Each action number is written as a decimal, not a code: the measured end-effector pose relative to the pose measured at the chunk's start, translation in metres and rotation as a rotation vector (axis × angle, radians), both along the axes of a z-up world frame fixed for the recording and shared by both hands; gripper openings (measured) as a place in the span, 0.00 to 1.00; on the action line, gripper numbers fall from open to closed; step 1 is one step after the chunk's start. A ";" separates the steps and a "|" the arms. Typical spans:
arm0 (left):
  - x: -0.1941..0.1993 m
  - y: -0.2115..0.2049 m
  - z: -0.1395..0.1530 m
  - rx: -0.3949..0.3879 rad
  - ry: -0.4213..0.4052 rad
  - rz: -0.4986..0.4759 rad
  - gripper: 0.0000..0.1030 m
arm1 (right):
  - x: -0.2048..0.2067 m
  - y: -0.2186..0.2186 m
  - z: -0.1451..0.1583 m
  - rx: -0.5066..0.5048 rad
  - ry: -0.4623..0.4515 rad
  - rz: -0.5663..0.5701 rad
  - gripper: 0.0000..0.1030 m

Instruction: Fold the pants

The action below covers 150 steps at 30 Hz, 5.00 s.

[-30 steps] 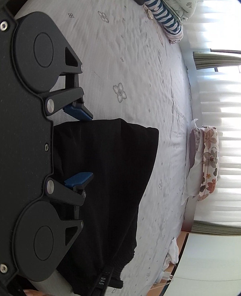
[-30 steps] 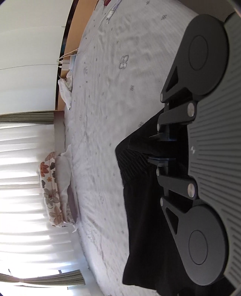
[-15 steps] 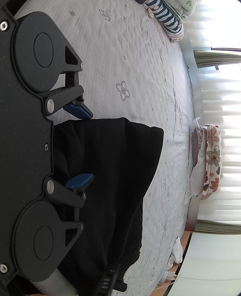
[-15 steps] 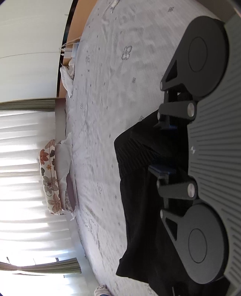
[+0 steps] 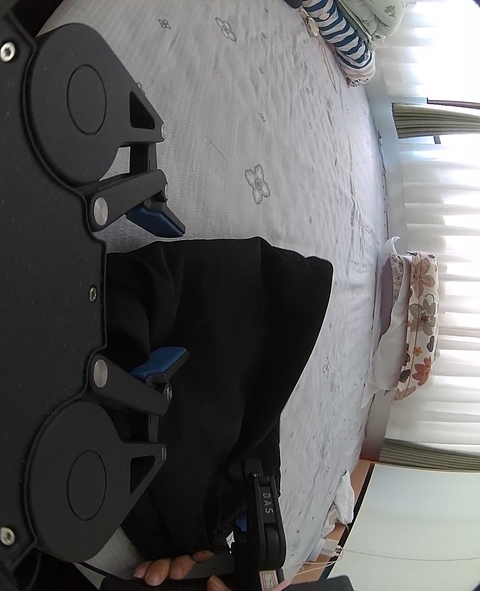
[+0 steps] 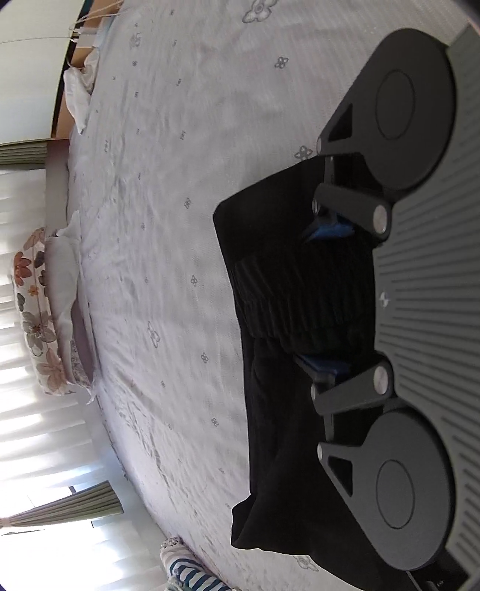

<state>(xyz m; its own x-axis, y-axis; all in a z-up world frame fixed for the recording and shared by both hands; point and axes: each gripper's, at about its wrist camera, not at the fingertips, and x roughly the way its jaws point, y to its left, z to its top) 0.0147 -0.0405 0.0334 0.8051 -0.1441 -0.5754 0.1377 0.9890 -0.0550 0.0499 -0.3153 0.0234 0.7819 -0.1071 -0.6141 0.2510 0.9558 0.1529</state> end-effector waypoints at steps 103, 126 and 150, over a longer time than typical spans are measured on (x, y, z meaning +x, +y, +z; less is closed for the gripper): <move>-0.060 -0.023 -0.012 0.061 0.118 -0.022 1.00 | -0.155 0.073 -0.019 -0.211 0.011 0.044 1.00; -0.061 -0.024 -0.013 0.068 0.112 -0.024 1.00 | -0.154 0.074 -0.020 -0.218 0.017 0.043 1.00; -0.061 -0.024 -0.013 0.069 0.112 -0.023 1.00 | -0.154 0.074 -0.020 -0.219 0.016 0.043 1.00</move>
